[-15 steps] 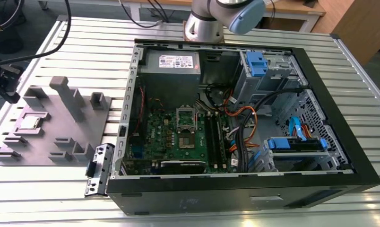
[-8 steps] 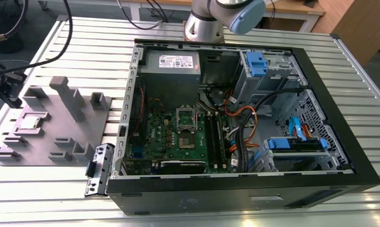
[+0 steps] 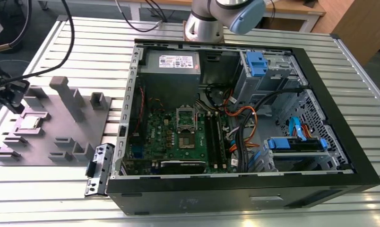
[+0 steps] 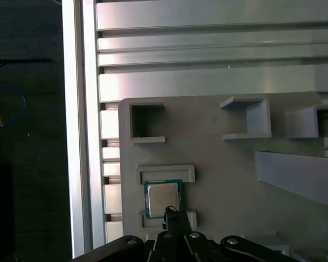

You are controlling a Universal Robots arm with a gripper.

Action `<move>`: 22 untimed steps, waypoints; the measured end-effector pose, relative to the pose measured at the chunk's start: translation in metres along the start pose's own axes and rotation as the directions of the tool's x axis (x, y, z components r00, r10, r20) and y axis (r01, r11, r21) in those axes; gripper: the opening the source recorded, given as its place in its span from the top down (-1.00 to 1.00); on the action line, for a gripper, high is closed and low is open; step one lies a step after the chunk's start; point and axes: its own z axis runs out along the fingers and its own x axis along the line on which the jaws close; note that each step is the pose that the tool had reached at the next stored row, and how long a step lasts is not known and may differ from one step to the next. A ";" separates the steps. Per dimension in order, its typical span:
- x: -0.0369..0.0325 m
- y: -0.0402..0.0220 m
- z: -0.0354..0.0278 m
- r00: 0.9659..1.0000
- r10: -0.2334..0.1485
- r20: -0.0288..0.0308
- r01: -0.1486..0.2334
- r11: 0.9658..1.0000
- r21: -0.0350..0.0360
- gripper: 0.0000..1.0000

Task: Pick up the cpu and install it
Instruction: 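Pick up the cpu and move it towards the insertion slot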

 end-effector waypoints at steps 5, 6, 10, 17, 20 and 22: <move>0.0001 -0.0013 0.0090 1.000 0.000 -0.006 0.000 1.000 0.001 0.79; 0.0001 -0.0015 0.0107 1.000 0.000 -0.007 0.000 1.000 0.001 0.79; 0.0002 -0.0019 0.0181 1.000 0.000 -0.008 0.000 1.000 0.001 0.79; 0.0003 -0.0022 0.0261 1.000 0.000 -0.009 0.000 1.000 0.001 0.79; 0.0003 -0.0023 0.0264 1.000 0.000 -0.009 0.000 1.000 0.001 0.79; 0.0003 -0.0022 0.0265 1.000 0.000 -0.009 0.000 1.000 0.001 0.79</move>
